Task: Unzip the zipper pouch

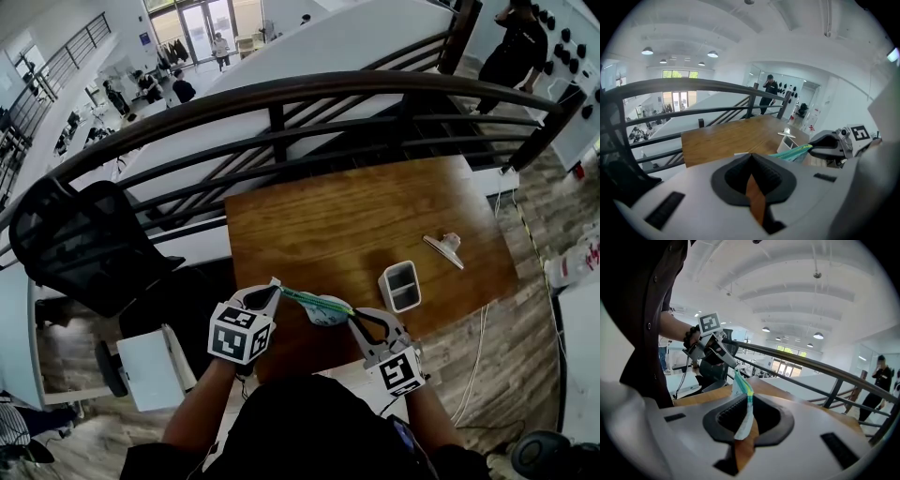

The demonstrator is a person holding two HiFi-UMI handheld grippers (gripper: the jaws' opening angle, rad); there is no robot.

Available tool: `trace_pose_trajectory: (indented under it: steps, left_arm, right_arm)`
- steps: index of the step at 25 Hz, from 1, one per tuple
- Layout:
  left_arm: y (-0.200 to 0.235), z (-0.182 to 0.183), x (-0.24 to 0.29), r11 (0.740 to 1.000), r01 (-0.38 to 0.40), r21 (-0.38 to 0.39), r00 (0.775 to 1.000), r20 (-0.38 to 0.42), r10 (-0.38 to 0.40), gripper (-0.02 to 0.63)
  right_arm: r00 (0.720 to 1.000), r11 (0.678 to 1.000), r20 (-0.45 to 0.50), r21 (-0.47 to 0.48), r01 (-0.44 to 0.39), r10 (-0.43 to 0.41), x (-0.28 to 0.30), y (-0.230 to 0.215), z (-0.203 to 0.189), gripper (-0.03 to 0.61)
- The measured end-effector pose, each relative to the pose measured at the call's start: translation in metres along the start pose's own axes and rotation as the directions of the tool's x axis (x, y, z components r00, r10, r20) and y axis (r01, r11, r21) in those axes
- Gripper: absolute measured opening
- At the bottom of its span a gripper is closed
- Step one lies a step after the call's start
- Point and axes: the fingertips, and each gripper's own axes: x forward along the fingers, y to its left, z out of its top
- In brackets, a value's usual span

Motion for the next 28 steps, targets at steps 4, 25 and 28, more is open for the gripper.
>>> trace_pose_trajectory:
  steps: [4, 25, 28]
  left_arm:
    - [0.002, 0.005, 0.001, 1.000, 0.004, -0.011, 1.000, 0.007, -0.004, 0.012]
    - [-0.007, 0.029, 0.009, 0.996, 0.060, -0.070, 0.992, 0.118, -0.052, 0.089]
    - [-0.009, 0.023, 0.007, 0.995, 0.052, -0.082, 0.993, 0.110, -0.043, 0.089]
  right_arm:
    - [1.000, 1.000, -0.003, 0.015, 0.005, -0.005, 0.002, -0.002, -0.002, 0.035]
    - [0.997, 0.973, -0.016, 0.218, 0.076, -0.074, 0.013, -0.037, -0.012, 0.153]
    - [0.998, 0.972, -0.018, 0.225, 0.067, -0.064, 0.012, -0.035, -0.016, 0.150]
